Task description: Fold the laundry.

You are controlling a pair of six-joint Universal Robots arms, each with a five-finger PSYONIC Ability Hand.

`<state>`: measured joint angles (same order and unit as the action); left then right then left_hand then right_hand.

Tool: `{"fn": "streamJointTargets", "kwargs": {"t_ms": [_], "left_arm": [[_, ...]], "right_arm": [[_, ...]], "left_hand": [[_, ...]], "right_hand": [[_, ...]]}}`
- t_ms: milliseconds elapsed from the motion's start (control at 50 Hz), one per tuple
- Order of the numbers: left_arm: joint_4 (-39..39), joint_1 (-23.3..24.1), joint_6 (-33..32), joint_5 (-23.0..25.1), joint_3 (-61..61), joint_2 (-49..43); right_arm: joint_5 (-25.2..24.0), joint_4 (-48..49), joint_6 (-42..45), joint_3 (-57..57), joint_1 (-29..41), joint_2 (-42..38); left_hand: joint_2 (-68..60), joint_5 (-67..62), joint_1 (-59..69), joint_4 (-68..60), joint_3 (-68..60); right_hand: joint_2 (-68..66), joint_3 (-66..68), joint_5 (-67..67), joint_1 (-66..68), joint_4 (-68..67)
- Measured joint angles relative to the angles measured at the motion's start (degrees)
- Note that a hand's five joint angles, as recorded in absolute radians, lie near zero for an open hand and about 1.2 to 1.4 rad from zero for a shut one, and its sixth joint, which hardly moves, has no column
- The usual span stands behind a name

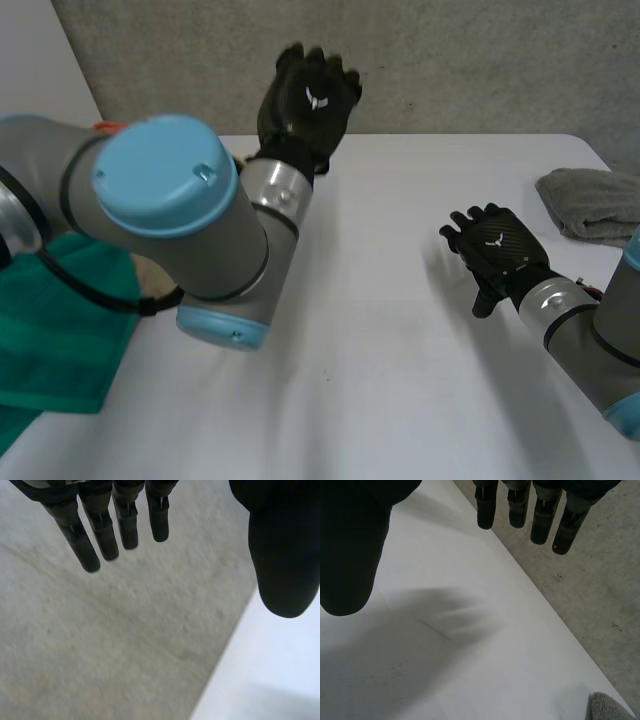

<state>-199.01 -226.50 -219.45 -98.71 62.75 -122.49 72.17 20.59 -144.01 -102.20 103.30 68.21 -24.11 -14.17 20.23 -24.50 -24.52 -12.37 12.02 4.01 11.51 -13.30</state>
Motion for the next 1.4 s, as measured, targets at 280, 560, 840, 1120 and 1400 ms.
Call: {"fn": "streamJointTargets", "kwargs": {"t_ms": [280, 560, 840, 1120, 1400], "left_arm": [[14.5, -17.8, -3.9, -13.1, 18.6, 14.0], [11.5, -35.3, -13.2, -19.0, 39.1, 20.2], [-1.3, -34.0, -12.9, -11.2, 31.8, 16.0], [-3.3, -5.6, -8.7, -8.1, 9.1, 16.8], [-1.7, 10.3, 5.7, -6.7, 5.4, -7.1]], "right_arm": [[-0.2, 0.0, 0.1, 0.2, 0.3, -1.4], [-0.1, 0.0, 0.2, 0.1, 0.5, -1.7], [0.1, 0.0, 0.0, -0.2, 0.2, -1.6], [0.6, 0.1, -0.3, 0.3, -0.2, -1.0], [3.3, 0.0, -0.5, 2.6, -4.2, -0.4]], "left_hand": [[7.3, 7.9, -1.7, 7.8, 7.5], [0.6, 0.4, 4.5, 0.9, 1.0], [-43.0, -39.2, 42.7, -44.0, -43.5], [-44.2, -40.7, 43.6, -44.2, -43.6], [-22.7, -20.8, 20.2, -23.8, -23.5]], "right_hand": [[0.0, 0.0, 0.0, 0.0, 0.0], [0.0, 0.0, 0.0, 0.0, 0.0], [0.0, 0.0, 0.0, 0.0, 0.0], [0.0, 0.0, 0.0, 0.0, 0.0], [0.0, 0.0, 0.0, 0.0, 0.0]]}}
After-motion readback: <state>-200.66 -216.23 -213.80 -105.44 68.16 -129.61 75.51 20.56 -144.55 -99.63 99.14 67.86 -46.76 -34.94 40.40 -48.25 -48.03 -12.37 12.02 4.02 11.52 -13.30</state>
